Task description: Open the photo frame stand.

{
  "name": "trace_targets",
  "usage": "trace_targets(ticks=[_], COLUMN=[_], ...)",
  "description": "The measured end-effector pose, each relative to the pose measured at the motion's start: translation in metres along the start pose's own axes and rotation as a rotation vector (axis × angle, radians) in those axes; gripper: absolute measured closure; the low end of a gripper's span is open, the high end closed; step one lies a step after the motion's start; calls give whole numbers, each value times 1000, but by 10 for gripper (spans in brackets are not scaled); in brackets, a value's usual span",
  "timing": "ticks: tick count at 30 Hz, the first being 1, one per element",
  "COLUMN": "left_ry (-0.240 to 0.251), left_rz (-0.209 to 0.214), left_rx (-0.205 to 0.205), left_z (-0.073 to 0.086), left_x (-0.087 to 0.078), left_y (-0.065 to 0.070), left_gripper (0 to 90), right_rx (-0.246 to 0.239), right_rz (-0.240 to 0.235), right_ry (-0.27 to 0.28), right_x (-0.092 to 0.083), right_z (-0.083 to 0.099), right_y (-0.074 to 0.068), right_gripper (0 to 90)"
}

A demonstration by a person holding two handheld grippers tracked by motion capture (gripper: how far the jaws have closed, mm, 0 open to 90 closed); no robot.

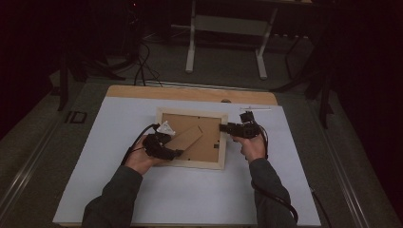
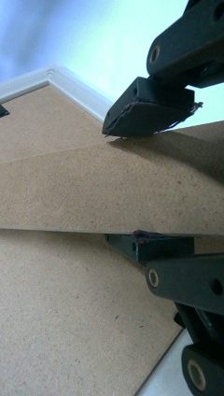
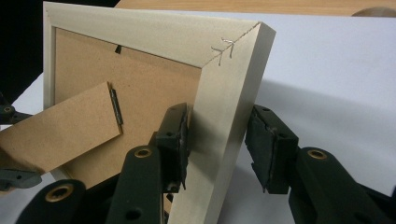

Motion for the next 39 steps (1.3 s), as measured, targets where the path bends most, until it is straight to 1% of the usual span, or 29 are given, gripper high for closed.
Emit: trace_targets(ticks=[10,12,20,25,34,39], left_ry=[-7,-6,-7,-4,-1,-4], left_rz=[-28,-33,-53,-77,-112,-140], left_rx=[16,13,22,21,32,47], left_z=[-2,-3,-4,-6,-8,-10], left_x=[2,2,3,4,6,7], left_y=[1,1,1,1,2,4], left_gripper=[488,490,495,498,503,509], right_rx=[-49,-55,-75,-91,-110,-143], right_rz=[38,42,60,72,84,97], right_ry=[16,20,35,50,67,81], right_x=[-6,-7,-11,-14,-19,-21], right_z=[-5,-6,-9,-11,-15,-18], right_y=[-4,-5,-7,-9,-11,-13], right_gripper=[589,590,592,596,602,603])
Point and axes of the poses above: each handheld gripper's, and its own axes: x roughly forward along the jaws, z roughly out of its underside, y roughly to its right, the point moved 5 cm from there along x, roughly forward along the jaws, and after that the axes turned 3 degrees about z, right-handed, at the moved point
